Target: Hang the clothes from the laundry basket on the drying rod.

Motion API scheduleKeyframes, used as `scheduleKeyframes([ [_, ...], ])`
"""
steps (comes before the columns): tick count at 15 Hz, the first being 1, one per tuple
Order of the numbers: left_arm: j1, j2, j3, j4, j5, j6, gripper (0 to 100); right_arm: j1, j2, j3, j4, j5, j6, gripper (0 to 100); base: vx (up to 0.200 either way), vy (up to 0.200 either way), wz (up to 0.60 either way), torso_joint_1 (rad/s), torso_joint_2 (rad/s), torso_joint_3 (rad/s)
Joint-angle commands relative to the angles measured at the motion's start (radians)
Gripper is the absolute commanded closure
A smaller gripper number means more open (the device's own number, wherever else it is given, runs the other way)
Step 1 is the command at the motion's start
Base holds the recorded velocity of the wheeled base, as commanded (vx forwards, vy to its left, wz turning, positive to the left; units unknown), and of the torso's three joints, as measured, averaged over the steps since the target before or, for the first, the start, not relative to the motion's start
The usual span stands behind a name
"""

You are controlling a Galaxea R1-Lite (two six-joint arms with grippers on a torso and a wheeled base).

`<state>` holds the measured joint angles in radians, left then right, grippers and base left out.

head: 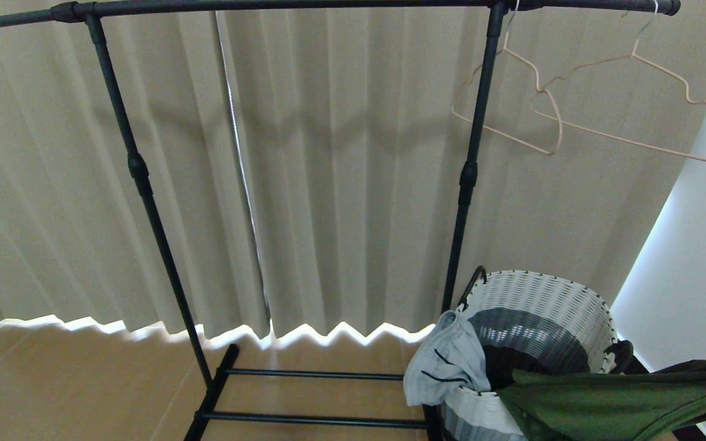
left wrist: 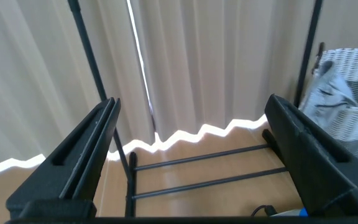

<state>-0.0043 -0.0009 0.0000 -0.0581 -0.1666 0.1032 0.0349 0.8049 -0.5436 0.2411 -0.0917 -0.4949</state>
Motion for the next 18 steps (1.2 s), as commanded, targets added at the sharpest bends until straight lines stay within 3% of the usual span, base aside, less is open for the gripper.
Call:
scheduleKeyframes([
  [1,0.0,0.001,0.0,0.0,-0.001,0.0,0,-0.001,0.01,0.007,-0.005,-0.002,-0.001,100,0.0,0.0,0.0,0.0,0.0,0.0],
  [6,0.0,0.001,0.0,0.0,-0.001,0.001,0,0.005,0.037,0.008,-0.006,0.0,-0.001,100,0.0,0.0,0.0,0.0,0.0,0.0],
  [10,0.0,0.001,0.0,0.0,0.002,-0.008,0,0.023,0.046,0.01,-0.006,0.006,-0.002,100,0.0,0.2,0.0,0.004,0.0,0.005],
  [15,0.0,0.001,0.0,0.0,0.007,-0.007,0,0.025,0.048,0.01,-0.005,0.007,-0.002,100,0.0,0.0,0.0,0.0,0.0,0.0],
  [18,0.0,0.001,0.0,0.0,0.007,0.0,0,0.089,0.065,-0.002,-0.009,0.009,-0.002,100,0.0,0.0,0.0,0.0,0.0,0.0],
])
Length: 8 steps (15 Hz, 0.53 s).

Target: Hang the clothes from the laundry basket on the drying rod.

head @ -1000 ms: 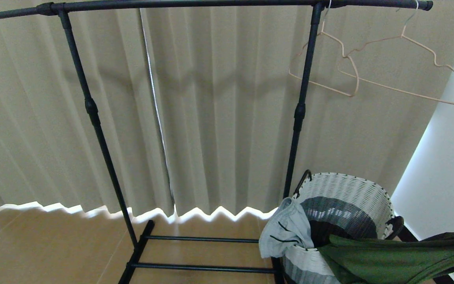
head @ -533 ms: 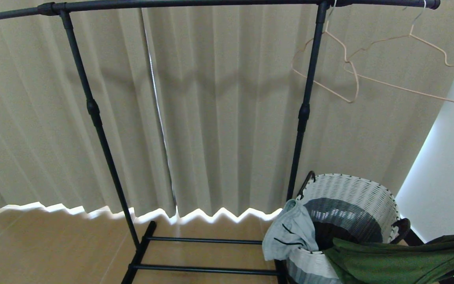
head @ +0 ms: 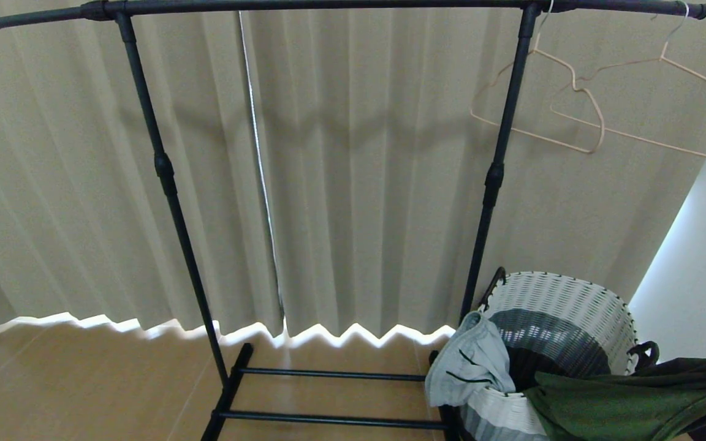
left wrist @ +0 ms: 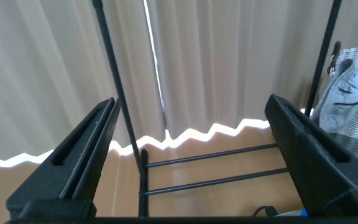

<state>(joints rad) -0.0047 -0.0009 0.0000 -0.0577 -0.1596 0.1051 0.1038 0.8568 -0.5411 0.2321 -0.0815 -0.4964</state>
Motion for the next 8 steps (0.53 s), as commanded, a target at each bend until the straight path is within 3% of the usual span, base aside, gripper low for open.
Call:
scheduleKeyframes([
  [1,0.0,0.001,0.0,-0.001,0.0,0.007,0,0.037,0.016,-0.013,-0.002,0.0,-0.001,100,0.0,0.0,0.0,0.0,0.0,0.0],
  [3,0.0,0.001,0.0,-0.019,-0.006,0.051,0,0.1,0.033,-0.048,0.0,0.0,-0.001,100,0.0,0.0,0.0,0.0,0.0,0.0],
  [4,-0.003,0.001,-0.029,-0.059,-0.046,0.064,0,0.146,0.038,-0.06,-0.002,0.002,0.002,100,0.0,0.0,0.0,0.0,0.0,0.0],
  [6,-0.006,0.062,-0.183,-0.057,-0.135,0.061,0,0.203,0.044,-0.077,-0.033,0.005,0.006,100,0.0,0.0,0.0,0.0,0.0,0.0],
  [8,-0.005,0.291,-0.348,-0.064,-0.225,0.064,0,0.241,0.076,-0.102,-0.125,0.039,0.007,100,0.0,0.0,0.0,0.0,0.0,0.0],
])
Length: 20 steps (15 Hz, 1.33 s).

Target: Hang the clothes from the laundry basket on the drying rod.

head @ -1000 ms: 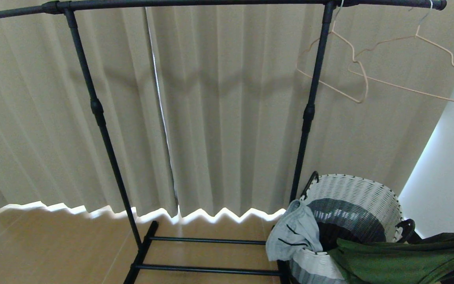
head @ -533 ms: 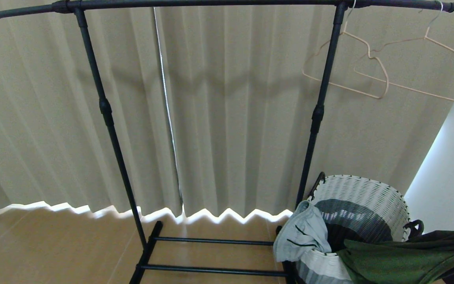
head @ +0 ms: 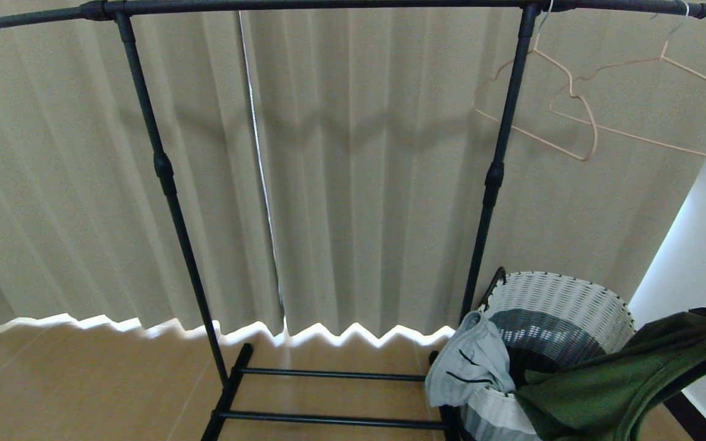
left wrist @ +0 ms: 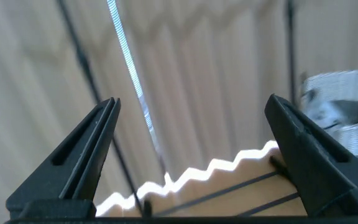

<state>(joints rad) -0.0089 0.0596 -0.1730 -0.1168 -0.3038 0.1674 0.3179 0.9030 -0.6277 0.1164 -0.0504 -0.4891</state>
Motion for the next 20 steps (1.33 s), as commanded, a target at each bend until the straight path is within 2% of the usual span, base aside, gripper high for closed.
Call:
scheduleKeyframes([
  [1,-0.002,0.352,-0.238,-0.006,-0.124,0.004,0,0.055,0.053,-0.023,-0.041,0.055,0.004,100,0.0,0.0,0.0,0.0,0.0,0.0],
  [3,-0.028,0.557,-0.315,-0.037,-0.19,0.003,0,0.081,0.096,-0.035,-0.064,0.098,0.053,100,0.0,0.0,0.0,0.0,0.0,0.0],
  [5,-0.129,0.715,-0.333,-0.115,-0.176,0.004,0,0.167,0.113,-0.072,-0.064,0.103,0.133,100,0.0,0.0,0.0,0.0,0.0,0.0],
  [7,-0.233,0.819,-0.364,-0.176,-0.126,0.009,0,0.204,0.136,-0.107,-0.066,0.112,0.225,100,0.0,0.0,0.0,0.0,0.0,0.0],
  [8,-0.359,0.905,-0.392,-0.234,-0.049,0.004,0,0.216,0.16,-0.133,-0.067,0.165,0.288,100,0.0,0.0,0.0,0.0,0.0,0.0],
  [9,-0.453,0.97,-0.401,-0.268,0.025,0.003,0,0.216,0.171,-0.145,-0.067,0.201,0.317,100,0.0,0.0,0.0,0.0,0.0,0.0],
  [10,-0.539,1.028,-0.402,-0.297,0.086,0.003,0,0.216,0.174,-0.149,-0.08,0.211,0.328,100,0.0,0.0,0.0,0.0,0.0,0.0],
  [11,-0.583,1.059,-0.402,-0.317,0.117,0.003,0,0.216,0.177,-0.147,-0.093,0.216,0.328,100,0.0,0.0,0.0,0.0,0.0,0.0],
  [12,-0.663,1.148,-0.398,-0.374,0.15,0.004,0,0.216,0.178,-0.138,-0.138,0.225,0.33,100,0.0,0.0,0.0,0.0,0.0,0.0],
  [15,-0.79,1.329,-0.434,-0.438,0.155,-0.02,0,0.247,0.224,-0.149,-0.149,0.228,0.394,100,0.0,0.0,0.0,0.0,0.0,0.0],
  [18,-0.962,1.514,-0.508,-0.508,0.175,-0.117,0,0.299,0.252,-0.159,-0.219,0.227,0.403,100,0.0,0.0,0.0,0.0,0.0,0.0],
  [20,-1.022,1.589,-0.551,-0.509,0.178,-0.157,0,0.311,0.264,-0.173,-0.231,0.227,0.403,100,0.0,0.0,0.0,0.0,0.0,0.0],
])
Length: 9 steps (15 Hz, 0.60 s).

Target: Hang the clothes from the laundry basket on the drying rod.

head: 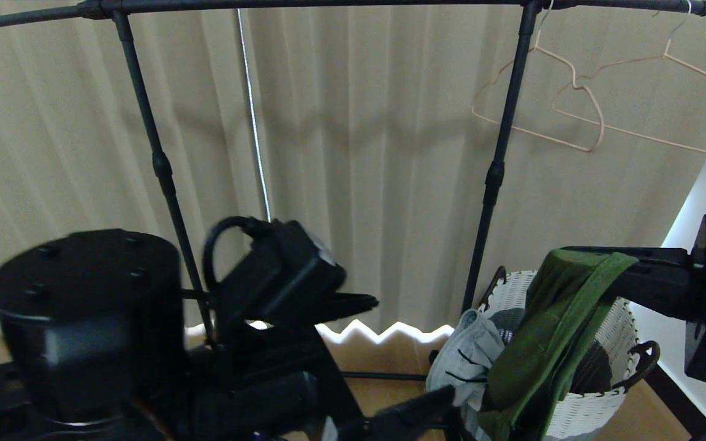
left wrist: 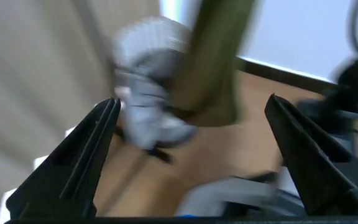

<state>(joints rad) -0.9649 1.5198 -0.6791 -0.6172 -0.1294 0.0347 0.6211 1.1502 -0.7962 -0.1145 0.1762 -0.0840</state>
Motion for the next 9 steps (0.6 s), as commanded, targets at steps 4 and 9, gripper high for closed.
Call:
scheduleKeyframes([
  [4,-0.13,0.273,-0.115,-0.012,0.073,-0.099,0,0.014,0.009,-0.014,-0.001,-0.001,0.004,100,0.0,0.0,0.0,0.0,0.0,0.0],
  [9,-0.189,0.365,-0.138,-0.076,0.14,-0.141,0,0.017,0.002,-0.008,-0.001,-0.004,0.006,100,0.0,0.0,0.0,0.0,0.0,0.0],
])
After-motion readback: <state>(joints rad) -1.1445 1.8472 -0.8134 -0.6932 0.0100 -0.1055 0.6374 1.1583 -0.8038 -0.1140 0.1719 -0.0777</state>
